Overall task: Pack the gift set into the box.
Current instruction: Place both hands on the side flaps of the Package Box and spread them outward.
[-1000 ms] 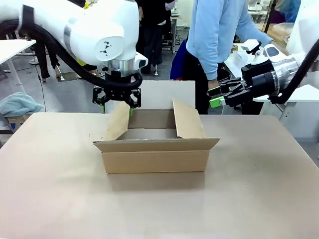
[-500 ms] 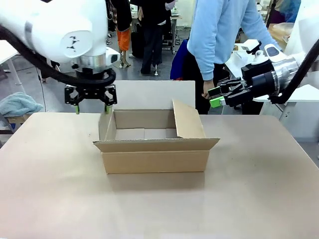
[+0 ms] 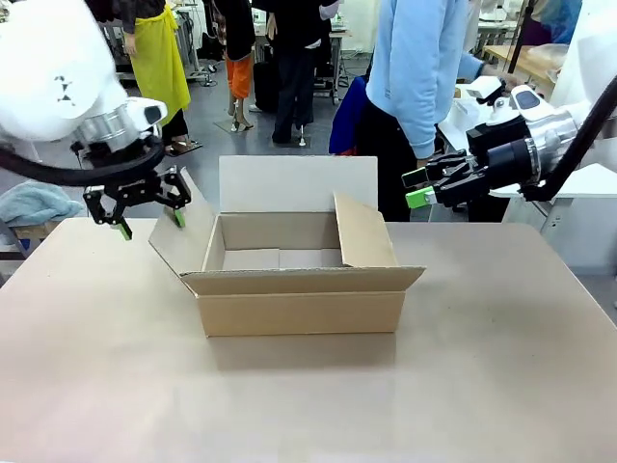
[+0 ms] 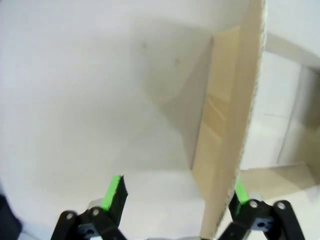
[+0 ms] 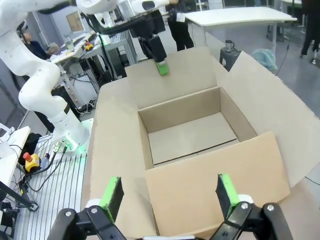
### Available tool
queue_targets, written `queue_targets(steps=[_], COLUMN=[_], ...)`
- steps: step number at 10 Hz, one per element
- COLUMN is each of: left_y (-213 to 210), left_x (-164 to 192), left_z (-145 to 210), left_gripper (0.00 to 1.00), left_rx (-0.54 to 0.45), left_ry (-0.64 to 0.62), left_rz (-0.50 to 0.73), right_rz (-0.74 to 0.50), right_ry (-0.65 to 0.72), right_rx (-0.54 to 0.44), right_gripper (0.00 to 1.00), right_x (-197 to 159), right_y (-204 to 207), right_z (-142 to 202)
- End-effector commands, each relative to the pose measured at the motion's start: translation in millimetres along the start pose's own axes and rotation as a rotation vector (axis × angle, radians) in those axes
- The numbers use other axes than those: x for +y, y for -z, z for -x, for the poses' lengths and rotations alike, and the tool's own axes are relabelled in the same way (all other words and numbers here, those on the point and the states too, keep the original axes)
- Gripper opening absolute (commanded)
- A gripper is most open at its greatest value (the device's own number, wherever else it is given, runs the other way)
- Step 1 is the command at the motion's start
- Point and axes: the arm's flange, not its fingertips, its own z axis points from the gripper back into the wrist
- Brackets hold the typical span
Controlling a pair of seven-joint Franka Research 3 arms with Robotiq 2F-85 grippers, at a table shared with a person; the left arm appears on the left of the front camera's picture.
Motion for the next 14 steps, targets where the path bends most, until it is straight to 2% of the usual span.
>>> queue_targets(steps=[1, 2, 3, 6, 7, 8, 9, 10, 11, 12, 13, 14], left_y=[12.3, 12.1, 8.6, 8.6, 8.6, 8.6, 8.6, 8.6, 8.6, 8.6, 8.6, 8.6], left_x=[38.6, 57.0, 20.5, 20.5, 20.5, 20.5, 20.5, 20.5, 20.5, 20.5, 20.5, 20.5], left_z=[-10.9, -14.0, -7.5, -7.5, -7.5, -7.5, -7.5, -7.5, -7.5, -7.5, -7.5, -7.5], left_gripper=[1.00, 1.00, 1.00, 1.00, 1.00, 1.00, 1.00, 1.00, 1.00, 1.00, 1.00, 1.00], left_rx=[0.046, 0.063, 0.017, 0.017, 0.017, 0.017, 0.017, 0.017, 0.017, 0.017, 0.017, 0.017], left_ry=[0.051, 0.014, 0.024, 0.024, 0.024, 0.024, 0.024, 0.024, 0.024, 0.024, 0.024, 0.024], left_rz=[0.198, 0.280, 0.089, 0.089, 0.089, 0.089, 0.089, 0.089, 0.089, 0.089, 0.089, 0.089], right_rz=[-0.009, -0.009, -0.009, -0.001, -0.035, -0.019, -0.006, 0.083, 0.179, 0.314, 0.442, 0.518], right_ry=[-0.009, -0.009, -0.009, 0.000, -0.023, -0.005, 0.064, 0.270, 0.463, 0.603, 0.715, 0.701], right_rx=[0.003, 0.003, 0.003, 0.000, 0.120, 0.294, 0.440, 0.624, 0.806, 0.903, 0.961, 0.988], right_gripper=[1.00, 1.00, 1.00, 1.00, 1.00, 1.00, 1.00, 1.00, 1.00, 1.00, 1.00, 1.00], right_x=[0.2, 0.2, 0.2, 0.1, 7.5, 14.8, 23.6, 37.8, 52.0, 65.2, 73.0, 71.1], right_y=[-2.7, -2.7, -2.7, 0.0, 20.2, 47.3, 73.8, 103.4, 125.3, 144.4, 161.5, 183.3], right_z=[-1.4, -1.4, -1.4, -0.1, -40.5, -90.5, -131.5, -159.6, -170.8, -177.4, -182.6, -185.9])
